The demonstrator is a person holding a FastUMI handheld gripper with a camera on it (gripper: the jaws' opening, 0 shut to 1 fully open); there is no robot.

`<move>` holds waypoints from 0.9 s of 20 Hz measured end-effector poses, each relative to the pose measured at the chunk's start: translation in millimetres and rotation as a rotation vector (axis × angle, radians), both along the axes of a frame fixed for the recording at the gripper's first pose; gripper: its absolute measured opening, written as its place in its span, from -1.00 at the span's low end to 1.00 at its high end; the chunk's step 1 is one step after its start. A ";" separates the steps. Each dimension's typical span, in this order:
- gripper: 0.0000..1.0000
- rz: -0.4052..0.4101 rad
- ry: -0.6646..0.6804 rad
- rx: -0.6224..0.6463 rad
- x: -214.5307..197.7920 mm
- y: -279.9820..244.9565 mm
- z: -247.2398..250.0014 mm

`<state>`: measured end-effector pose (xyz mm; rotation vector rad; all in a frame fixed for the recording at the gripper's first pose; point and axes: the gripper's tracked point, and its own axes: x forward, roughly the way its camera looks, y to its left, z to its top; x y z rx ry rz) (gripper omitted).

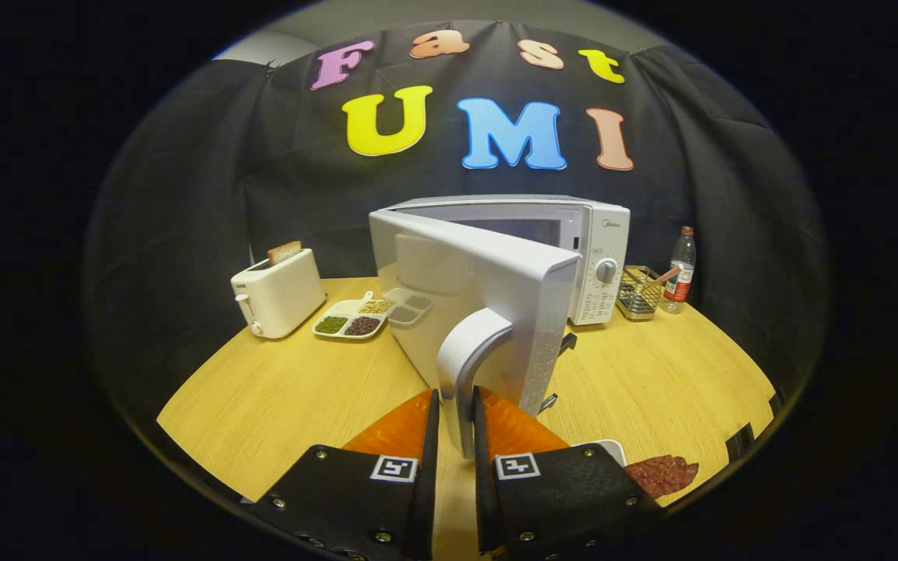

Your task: Open the microwave, put the food inside, and close the microwave door.

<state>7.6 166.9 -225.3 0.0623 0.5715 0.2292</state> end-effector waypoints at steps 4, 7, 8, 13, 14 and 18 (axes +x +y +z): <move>-0.55 0.025 -0.003 0.004 -13.9 28.0 3.8; -0.56 0.032 -0.010 -0.006 -26.4 49.3 5.4; -0.55 0.034 -0.010 -0.006 -31.0 56.1 5.6; -0.56 0.120 -0.011 0.002 -52.0 101.0 6.8; -0.56 0.143 -0.017 0.004 -54.2 108.9 8.9; -0.56 0.258 -0.017 0.039 -63.4 140.3 13.9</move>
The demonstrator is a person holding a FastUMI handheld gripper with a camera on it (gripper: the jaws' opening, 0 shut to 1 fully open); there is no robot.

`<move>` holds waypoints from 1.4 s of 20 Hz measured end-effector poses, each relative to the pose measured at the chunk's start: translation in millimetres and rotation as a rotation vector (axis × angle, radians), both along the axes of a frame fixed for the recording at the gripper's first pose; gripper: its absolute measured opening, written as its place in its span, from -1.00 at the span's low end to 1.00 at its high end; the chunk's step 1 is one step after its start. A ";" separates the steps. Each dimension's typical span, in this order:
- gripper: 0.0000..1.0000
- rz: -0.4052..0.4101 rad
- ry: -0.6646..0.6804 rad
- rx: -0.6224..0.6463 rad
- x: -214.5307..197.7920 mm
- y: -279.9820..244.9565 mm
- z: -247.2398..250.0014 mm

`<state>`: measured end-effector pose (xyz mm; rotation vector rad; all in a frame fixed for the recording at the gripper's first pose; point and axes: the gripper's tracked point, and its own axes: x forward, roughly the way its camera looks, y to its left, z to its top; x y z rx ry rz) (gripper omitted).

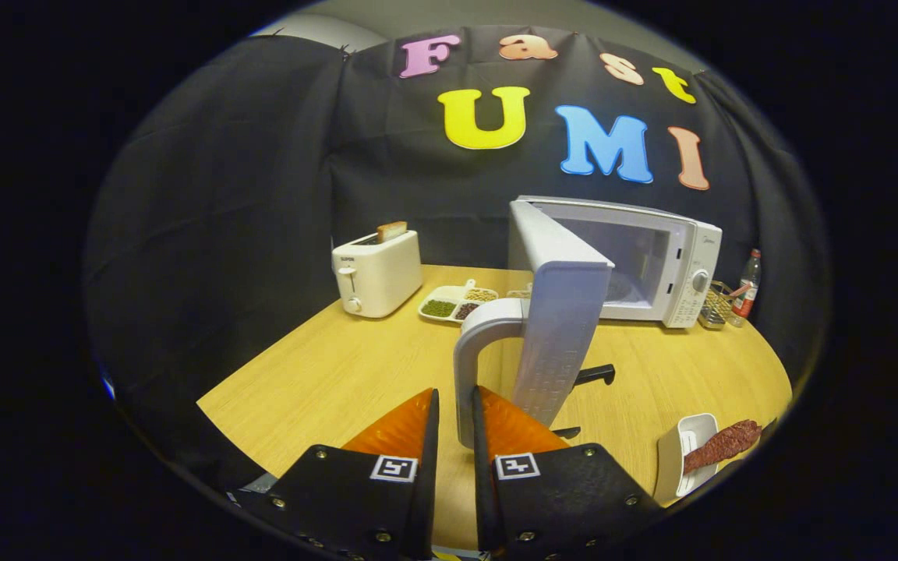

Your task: Open the microwave, put the food inside, and close the microwave door.

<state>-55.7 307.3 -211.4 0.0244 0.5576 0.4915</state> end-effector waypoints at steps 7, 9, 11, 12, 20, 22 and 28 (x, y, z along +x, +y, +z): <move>-0.55 0.176 -0.056 0.166 -29.5 19.3 51.8; -0.34 0.176 -0.075 0.198 -31.1 6.4 66.4; 0.30 0.152 -0.097 0.217 -27.0 -13.0 79.2; 0.46 0.138 -0.106 0.217 -23.4 -23.2 83.1; 0.96 -0.055 -0.177 0.113 11.5 -134.1 83.1; 0.96 -0.111 -0.165 0.094 22.4 -161.6 74.7; 0.96 -0.269 -0.123 0.065 38.4 -236.3 51.9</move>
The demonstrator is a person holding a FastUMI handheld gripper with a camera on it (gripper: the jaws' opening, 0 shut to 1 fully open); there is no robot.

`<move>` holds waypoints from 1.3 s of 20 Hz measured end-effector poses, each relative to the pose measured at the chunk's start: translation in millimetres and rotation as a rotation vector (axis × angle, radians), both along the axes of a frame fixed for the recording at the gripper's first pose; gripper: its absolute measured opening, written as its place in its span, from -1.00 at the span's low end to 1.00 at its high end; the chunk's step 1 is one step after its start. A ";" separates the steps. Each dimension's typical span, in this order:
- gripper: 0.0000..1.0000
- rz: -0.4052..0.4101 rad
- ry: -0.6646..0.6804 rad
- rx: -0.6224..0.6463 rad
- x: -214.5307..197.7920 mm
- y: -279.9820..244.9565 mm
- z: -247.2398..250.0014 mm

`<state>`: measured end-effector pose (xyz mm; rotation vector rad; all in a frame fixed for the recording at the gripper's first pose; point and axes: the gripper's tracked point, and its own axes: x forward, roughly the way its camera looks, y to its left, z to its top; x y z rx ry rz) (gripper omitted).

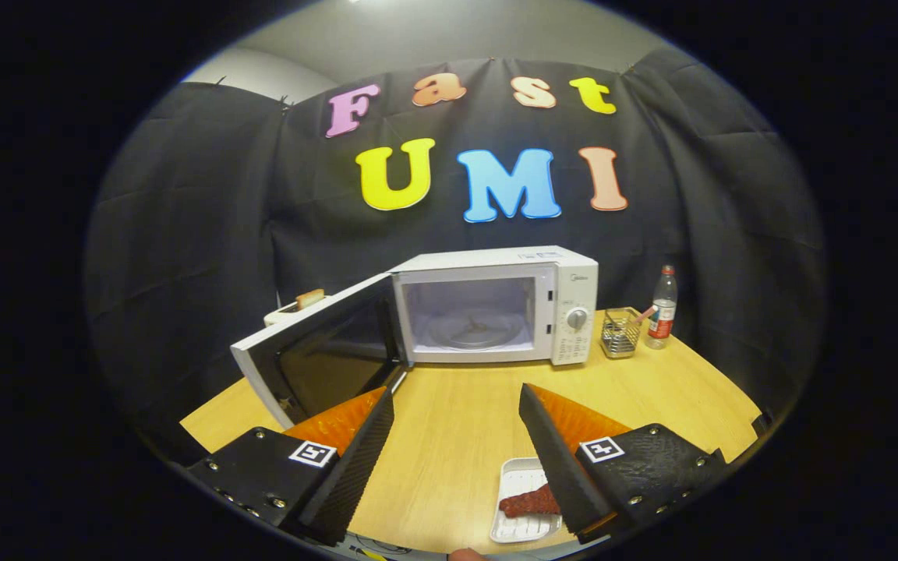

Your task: Open the microwave, put the food inside, and close the microwave door.

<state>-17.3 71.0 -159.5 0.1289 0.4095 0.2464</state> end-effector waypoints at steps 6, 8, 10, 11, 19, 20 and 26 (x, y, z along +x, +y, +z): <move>0.96 -0.087 0.083 -0.006 3.2 -46.0 -38.9; 0.96 -0.102 0.118 0.000 3.3 -56.4 -54.0; 0.96 -0.118 0.157 0.006 2.7 -66.5 -68.2; 0.96 -0.128 0.175 0.015 2.2 -71.1 -75.6; 0.96 -0.178 0.314 0.072 -13.5 -93.6 -123.1; 0.96 -0.180 0.328 0.083 -16.9 -94.1 -126.4; 0.96 -0.206 0.409 0.172 -33.7 -96.5 -145.0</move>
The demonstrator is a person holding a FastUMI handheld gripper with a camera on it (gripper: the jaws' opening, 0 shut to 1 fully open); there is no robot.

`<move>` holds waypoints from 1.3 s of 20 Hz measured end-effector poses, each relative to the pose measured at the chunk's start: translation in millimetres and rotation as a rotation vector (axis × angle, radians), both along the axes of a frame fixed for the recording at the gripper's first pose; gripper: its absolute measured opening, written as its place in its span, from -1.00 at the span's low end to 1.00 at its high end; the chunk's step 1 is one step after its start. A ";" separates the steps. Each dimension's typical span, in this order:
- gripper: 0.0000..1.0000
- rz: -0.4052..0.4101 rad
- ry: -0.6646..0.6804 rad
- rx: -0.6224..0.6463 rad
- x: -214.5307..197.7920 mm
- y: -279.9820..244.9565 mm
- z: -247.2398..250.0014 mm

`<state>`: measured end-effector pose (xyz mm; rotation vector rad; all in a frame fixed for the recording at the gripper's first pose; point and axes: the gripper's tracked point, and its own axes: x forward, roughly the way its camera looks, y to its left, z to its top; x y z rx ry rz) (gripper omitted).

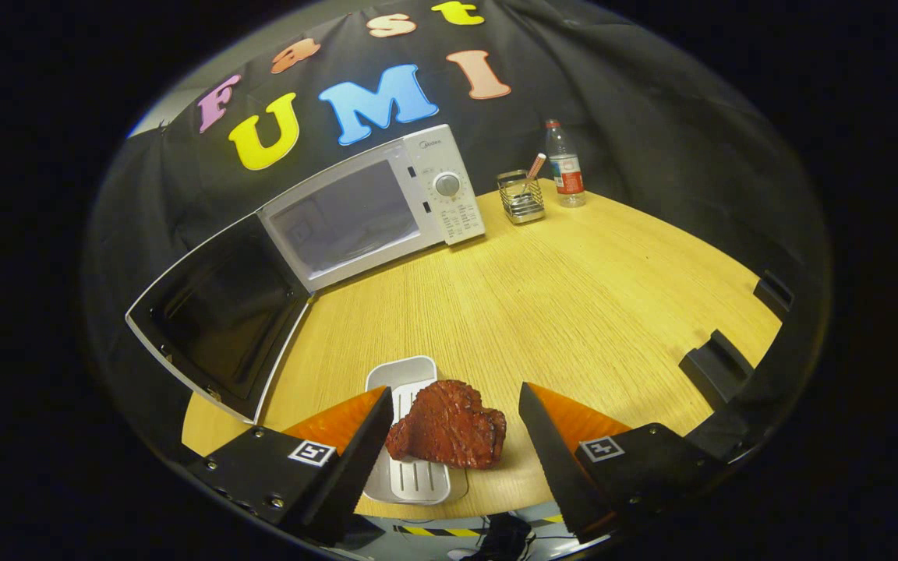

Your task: Open the microwave, put the food inside, and close the microwave door.

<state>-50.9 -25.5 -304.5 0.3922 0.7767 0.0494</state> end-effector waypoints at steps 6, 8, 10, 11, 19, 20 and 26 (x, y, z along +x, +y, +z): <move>0.27 -0.045 0.054 0.090 -6.5 0.9 -5.1; 0.05 -0.061 0.052 0.121 -8.0 1.0 3.0; -0.18 -0.056 0.060 0.124 -9.2 2.7 -3.7; -0.18 -0.040 0.052 0.142 -10.4 6.0 0.4; -0.79 0.023 0.008 0.160 0.0 25.3 19.7; -0.79 0.021 0.010 0.161 0.5 26.4 21.1; -0.78 0.049 -0.019 0.131 15.6 30.1 42.0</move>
